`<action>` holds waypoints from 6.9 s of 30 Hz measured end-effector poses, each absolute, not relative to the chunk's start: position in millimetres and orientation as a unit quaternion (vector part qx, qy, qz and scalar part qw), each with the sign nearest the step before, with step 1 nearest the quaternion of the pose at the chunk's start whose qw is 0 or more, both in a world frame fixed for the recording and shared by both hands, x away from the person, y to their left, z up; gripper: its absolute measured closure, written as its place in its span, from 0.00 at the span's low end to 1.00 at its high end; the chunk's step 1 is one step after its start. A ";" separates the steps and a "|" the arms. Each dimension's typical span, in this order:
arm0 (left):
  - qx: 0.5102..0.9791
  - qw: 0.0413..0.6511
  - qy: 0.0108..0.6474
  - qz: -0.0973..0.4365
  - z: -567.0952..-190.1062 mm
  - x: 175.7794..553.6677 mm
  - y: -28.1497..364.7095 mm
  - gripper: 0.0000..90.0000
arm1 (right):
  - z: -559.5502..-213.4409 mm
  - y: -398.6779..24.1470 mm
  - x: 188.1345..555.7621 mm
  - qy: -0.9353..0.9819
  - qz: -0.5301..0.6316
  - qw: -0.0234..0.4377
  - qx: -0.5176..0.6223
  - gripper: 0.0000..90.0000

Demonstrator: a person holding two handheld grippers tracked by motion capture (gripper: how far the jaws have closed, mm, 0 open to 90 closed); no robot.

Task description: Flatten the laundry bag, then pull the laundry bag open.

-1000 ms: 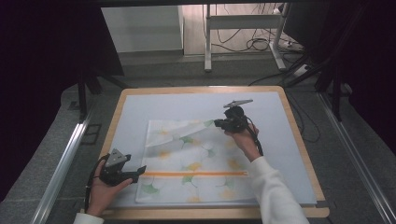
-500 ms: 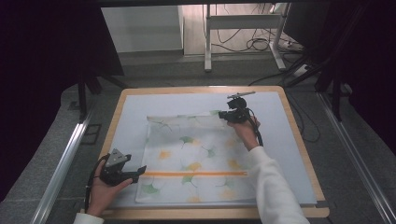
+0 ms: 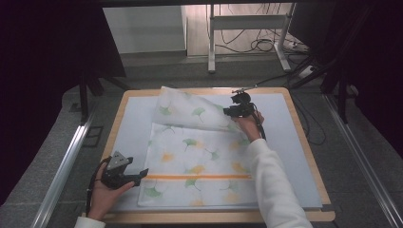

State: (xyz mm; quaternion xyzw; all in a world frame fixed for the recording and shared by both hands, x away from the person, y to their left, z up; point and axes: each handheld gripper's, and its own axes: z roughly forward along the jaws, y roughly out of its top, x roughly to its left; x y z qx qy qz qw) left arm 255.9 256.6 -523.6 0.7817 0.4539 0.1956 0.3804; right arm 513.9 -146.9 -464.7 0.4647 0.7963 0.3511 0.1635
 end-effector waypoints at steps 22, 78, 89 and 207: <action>0.785 0.377 0.450 0.195 -524.1 255.5 249.9 0.25 | -423.6 -176.3 429.3 0.800 0.409 0.201 0.390 0.52; 0.800 0.377 0.434 0.173 -525.2 254.9 230.4 0.26 | -497.9 -214.0 309.7 0.873 0.348 0.084 0.332 0.99; 0.802 0.385 0.421 0.176 -523.9 258.5 227.7 0.25 | -500.4 -230.5 295.7 0.864 0.350 0.082 0.354 0.99; 0.925 0.344 0.152 0.063 -507.1 325.0 -82.4 0.56 | -513.1 -255.9 257.6 0.870 0.313 0.072 0.373 0.98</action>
